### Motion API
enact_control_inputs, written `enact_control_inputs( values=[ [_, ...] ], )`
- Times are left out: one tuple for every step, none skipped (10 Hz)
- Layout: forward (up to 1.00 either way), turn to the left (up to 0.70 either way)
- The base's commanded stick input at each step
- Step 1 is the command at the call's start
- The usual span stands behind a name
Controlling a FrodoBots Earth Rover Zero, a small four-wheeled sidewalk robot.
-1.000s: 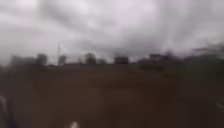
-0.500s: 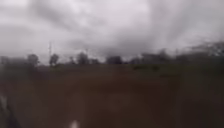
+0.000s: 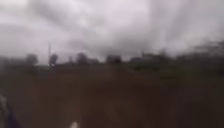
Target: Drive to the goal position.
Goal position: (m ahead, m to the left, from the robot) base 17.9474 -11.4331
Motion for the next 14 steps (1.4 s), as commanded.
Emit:
enact_control_inputs(
  values=[
    [0.70, 0.00],
    [0.70, 0.00],
    [0.70, 0.00],
    [0.70, 0.00],
    [0.70, 0.00],
    [0.70, 0.00],
    [0.70, 0.00],
    [0.70, 0.00],
    [0.70, 0.00],
    [0.70, 0.00],
    [0.70, 0.00],
    [0.70, 0.00],
    [0.70, 0.00],
    [0.70, 0.00]
  ],
)
